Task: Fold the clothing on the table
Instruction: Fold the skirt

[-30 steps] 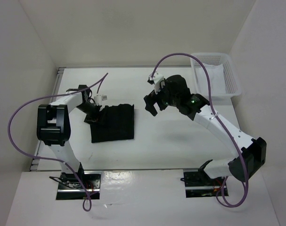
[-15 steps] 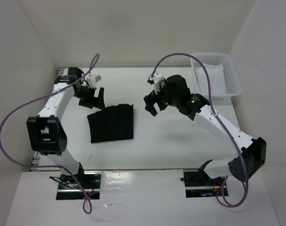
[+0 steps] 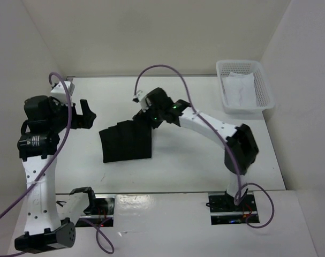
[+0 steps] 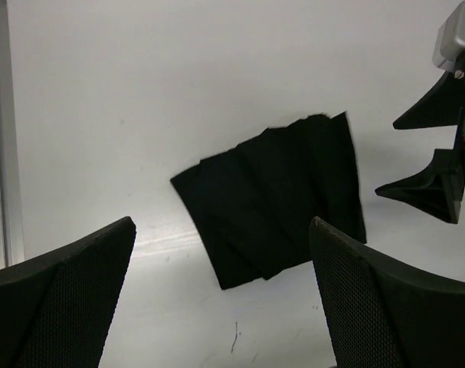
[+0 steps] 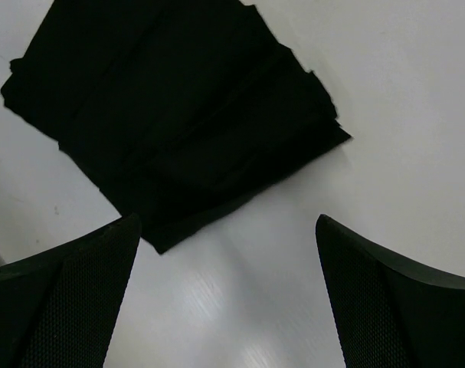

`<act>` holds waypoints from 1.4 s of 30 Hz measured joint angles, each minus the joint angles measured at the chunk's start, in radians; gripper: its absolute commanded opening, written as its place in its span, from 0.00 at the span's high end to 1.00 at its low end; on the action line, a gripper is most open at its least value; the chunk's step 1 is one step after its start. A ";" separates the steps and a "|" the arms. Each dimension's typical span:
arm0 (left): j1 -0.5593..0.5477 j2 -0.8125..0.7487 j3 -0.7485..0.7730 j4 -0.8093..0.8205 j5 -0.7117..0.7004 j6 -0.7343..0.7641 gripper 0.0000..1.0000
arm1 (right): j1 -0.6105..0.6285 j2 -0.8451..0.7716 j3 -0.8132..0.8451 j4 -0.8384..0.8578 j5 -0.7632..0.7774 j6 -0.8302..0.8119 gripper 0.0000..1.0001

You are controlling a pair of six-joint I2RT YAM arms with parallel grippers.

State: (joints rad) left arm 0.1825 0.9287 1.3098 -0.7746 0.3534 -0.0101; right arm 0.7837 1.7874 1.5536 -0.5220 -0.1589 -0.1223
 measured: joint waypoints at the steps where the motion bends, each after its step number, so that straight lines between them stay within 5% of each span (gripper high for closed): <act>1: 0.012 -0.006 -0.036 -0.001 -0.021 -0.002 0.00 | 0.023 0.051 0.030 -0.003 0.017 0.007 0.01; 8: 0.110 -0.069 -0.237 0.009 -0.097 -0.003 0.00 | 0.159 0.285 0.267 -0.084 0.111 0.037 0.01; 17: 0.240 -0.117 -0.271 0.062 -0.081 0.008 0.00 | 0.230 0.397 0.433 -0.102 0.153 0.047 0.01; 25: 0.299 0.065 -0.293 0.061 -0.022 0.036 0.00 | 0.212 0.531 0.425 -0.099 0.152 0.028 0.01; 36: 0.299 0.073 -0.294 0.058 -0.007 0.037 0.00 | 0.178 0.562 0.413 -0.103 0.155 0.020 0.01; 42: 0.299 0.073 -0.294 0.058 -0.006 0.037 0.00 | 0.088 0.446 0.205 -0.064 0.129 0.020 0.01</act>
State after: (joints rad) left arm 0.4812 1.0016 1.0161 -0.7170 0.3473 0.0273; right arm 0.8719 2.2337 1.7584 -0.5861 -0.0299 -0.1020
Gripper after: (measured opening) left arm 1.000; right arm 0.987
